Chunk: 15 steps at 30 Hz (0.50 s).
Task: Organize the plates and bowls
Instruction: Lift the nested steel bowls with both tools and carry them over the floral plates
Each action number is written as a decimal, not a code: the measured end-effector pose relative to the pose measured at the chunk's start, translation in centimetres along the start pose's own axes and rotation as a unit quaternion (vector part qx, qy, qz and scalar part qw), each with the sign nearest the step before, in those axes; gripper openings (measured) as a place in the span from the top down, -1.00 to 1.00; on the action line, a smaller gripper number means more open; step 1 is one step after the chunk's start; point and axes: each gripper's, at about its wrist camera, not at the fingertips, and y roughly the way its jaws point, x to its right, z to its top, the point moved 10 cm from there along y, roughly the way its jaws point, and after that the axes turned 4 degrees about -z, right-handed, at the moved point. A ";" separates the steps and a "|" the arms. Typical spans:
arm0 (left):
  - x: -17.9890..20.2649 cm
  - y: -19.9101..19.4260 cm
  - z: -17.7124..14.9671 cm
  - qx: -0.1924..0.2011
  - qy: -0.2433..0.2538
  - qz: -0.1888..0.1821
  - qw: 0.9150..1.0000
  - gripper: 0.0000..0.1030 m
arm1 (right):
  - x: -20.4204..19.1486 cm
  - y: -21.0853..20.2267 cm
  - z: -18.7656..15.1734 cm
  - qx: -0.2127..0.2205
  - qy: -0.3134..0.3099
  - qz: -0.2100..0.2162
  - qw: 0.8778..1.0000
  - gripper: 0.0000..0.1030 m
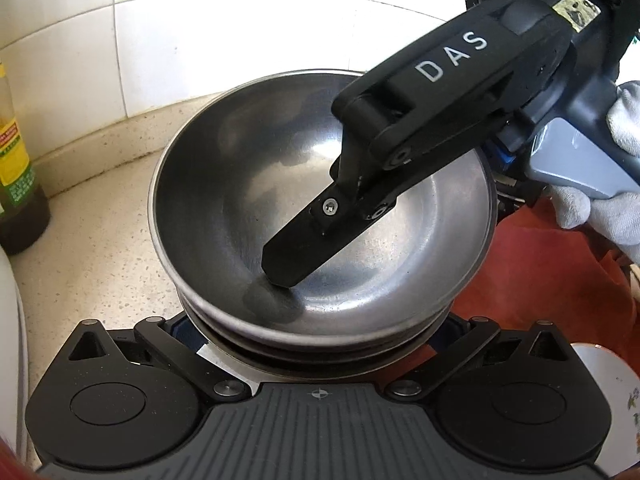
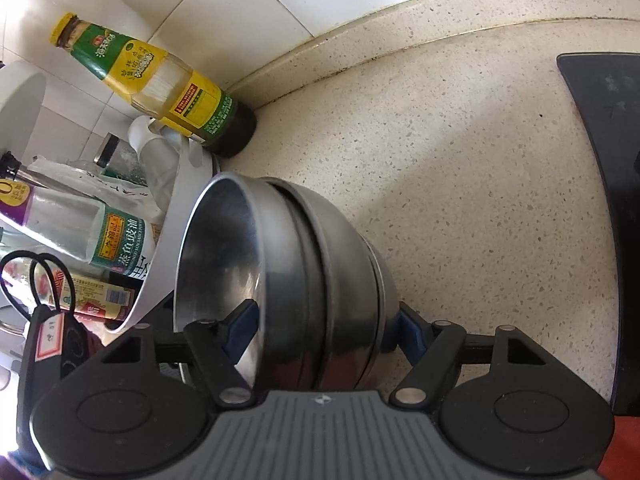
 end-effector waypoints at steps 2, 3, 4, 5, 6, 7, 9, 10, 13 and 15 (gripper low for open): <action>0.4 0.0 -0.1 -0.001 0.006 0.008 1.000 -1.00 | -0.1 -0.2 -0.2 0.003 -0.008 0.002 1.000 -0.35; 0.4 -0.2 -0.1 0.002 0.007 0.012 1.000 -1.00 | -0.3 -0.4 -0.3 0.007 -0.014 0.003 1.000 -0.35; 0.7 -0.4 0.0 0.005 0.010 0.017 1.000 -1.00 | -0.5 -0.6 -0.3 0.010 -0.018 0.005 1.000 -0.35; 0.9 -0.8 0.1 0.007 0.013 0.021 1.000 -1.00 | -0.8 -0.8 -0.3 0.013 -0.022 0.006 1.000 -0.35; 1.0 -1.1 0.2 0.008 0.017 0.025 1.000 -1.00 | -1.0 -1.1 -0.3 0.017 -0.026 0.008 0.999 -0.34; 1.0 -1.4 0.4 0.010 0.019 0.028 0.999 -1.00 | -1.3 -1.4 -0.2 0.021 -0.028 0.011 0.999 -0.34; 1.8 -2.7 0.6 0.015 0.024 0.036 0.999 -1.00 | -2.0 -2.2 -0.2 0.031 -0.034 0.016 0.999 -0.34; 1.9 -3.2 0.9 0.020 0.028 0.041 0.999 -1.00 | -2.4 -2.8 -0.2 0.037 -0.039 0.018 0.998 -0.34; 2.6 -5.2 1.8 0.034 0.033 0.053 0.997 -1.00 | -4.0 -4.6 -0.1 0.058 -0.056 0.019 0.997 -0.34; 3.5 -7.0 2.0 0.043 0.033 0.059 0.997 -1.00 | -5.2 -6.1 -0.4 0.068 -0.065 0.020 0.995 -0.34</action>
